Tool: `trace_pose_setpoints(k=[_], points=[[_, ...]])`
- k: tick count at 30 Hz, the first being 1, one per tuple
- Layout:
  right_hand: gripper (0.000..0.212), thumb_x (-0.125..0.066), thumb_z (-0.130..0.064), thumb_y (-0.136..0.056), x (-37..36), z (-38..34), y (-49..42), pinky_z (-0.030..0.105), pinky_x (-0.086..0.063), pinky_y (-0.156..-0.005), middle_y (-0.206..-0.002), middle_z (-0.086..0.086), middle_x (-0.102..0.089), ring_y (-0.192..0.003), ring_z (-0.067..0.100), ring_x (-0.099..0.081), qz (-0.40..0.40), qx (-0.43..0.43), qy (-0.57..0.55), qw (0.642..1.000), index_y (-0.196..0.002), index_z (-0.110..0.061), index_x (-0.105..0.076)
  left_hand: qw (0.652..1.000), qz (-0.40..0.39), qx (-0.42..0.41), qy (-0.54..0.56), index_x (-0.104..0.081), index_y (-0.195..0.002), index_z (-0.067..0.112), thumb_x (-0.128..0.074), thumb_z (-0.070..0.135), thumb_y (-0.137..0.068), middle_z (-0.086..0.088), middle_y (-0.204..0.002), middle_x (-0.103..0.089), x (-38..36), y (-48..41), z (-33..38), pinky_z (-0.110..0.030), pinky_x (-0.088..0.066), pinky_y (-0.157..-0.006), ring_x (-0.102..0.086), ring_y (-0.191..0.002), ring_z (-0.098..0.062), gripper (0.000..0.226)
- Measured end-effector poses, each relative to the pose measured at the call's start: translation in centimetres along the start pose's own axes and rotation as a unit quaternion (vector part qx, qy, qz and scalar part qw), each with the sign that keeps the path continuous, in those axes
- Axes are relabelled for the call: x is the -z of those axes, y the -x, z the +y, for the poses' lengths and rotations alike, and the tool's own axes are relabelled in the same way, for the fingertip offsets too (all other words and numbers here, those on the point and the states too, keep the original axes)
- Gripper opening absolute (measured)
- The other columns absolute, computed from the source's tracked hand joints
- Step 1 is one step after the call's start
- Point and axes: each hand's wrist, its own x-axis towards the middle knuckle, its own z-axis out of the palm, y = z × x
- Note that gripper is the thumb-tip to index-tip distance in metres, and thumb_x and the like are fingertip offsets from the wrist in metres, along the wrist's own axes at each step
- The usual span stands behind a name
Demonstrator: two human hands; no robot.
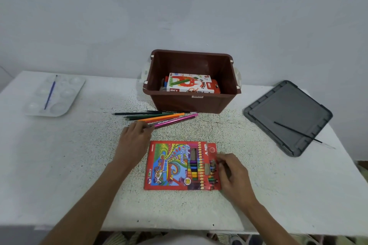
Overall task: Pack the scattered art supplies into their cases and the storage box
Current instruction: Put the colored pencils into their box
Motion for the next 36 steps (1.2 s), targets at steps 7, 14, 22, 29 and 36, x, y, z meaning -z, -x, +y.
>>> trace_pose_setpoints(k=[7,14,22,29,36], points=[[0.020,-0.053,-0.010,-0.093,0.1,-0.1,-0.1,0.035,-0.052,-0.073,-0.102,-0.011,-0.062,-0.095,0.013,-0.061,-0.002,0.000,0.003,1.000,-0.108,-0.017,-0.064,0.998,-0.020,0.027,0.049,-0.065,-0.100,0.013,-0.070,0.017,-0.087,-0.006,-0.098,-0.069,0.2,-0.5,0.7,-0.047,-0.051,-0.086,-0.065,-0.093,-0.029,0.015],[0.017,-0.053,-0.019,-0.096,0.6,-1.1,-1.9,0.033,-0.054,-0.077,-0.100,-0.015,-0.063,-0.096,0.007,-0.062,0.008,-0.050,-0.006,0.999,-0.106,-0.020,-0.067,0.987,-0.028,0.052,0.150,-0.069,-0.109,0.012,-0.064,0.013,-0.091,-0.004,-0.097,-0.061,1.8,0.1,3.4,-0.039,-0.052,-0.079,-0.060,-0.087,-0.020,0.018],[0.009,-0.064,-0.016,-0.094,-0.8,-6.4,-3.4,0.016,-0.049,-0.073,-0.090,-0.007,-0.071,-0.087,0.007,-0.066,-0.008,-0.115,-0.178,0.977,-0.095,-0.016,-0.073,0.930,-0.043,0.040,0.363,-0.065,-0.116,0.026,-0.059,0.025,-0.096,0.015,-0.105,-0.056,3.5,2.9,11.2,-0.009,-0.036,-0.085,-0.053,-0.097,0.003,0.021],[0.013,-0.058,-0.014,-0.097,-0.3,-7.5,-2.9,0.014,-0.051,-0.073,-0.090,-0.003,-0.074,-0.085,0.009,-0.069,0.030,-0.159,-0.260,0.952,-0.101,-0.016,-0.071,0.934,-0.039,0.035,0.355,-0.065,-0.113,0.027,-0.054,0.043,-0.095,0.016,-0.104,-0.057,2.9,3.5,12.3,-0.010,-0.040,-0.080,-0.053,-0.092,0.002,0.026],[0.039,-0.044,-0.027,-0.098,5.7,-0.7,-3.2,0.019,-0.040,-0.056,-0.095,0.004,-0.058,-0.067,0.013,-0.055,0.024,-0.024,0.163,0.986,-0.130,-0.013,-0.061,0.965,-0.010,0.066,0.255,-0.069,-0.107,0.019,-0.047,0.040,-0.091,0.003,-0.106,-0.058,0.8,4.0,6.5,-0.038,-0.050,-0.084,-0.055,-0.098,-0.015,0.035]])
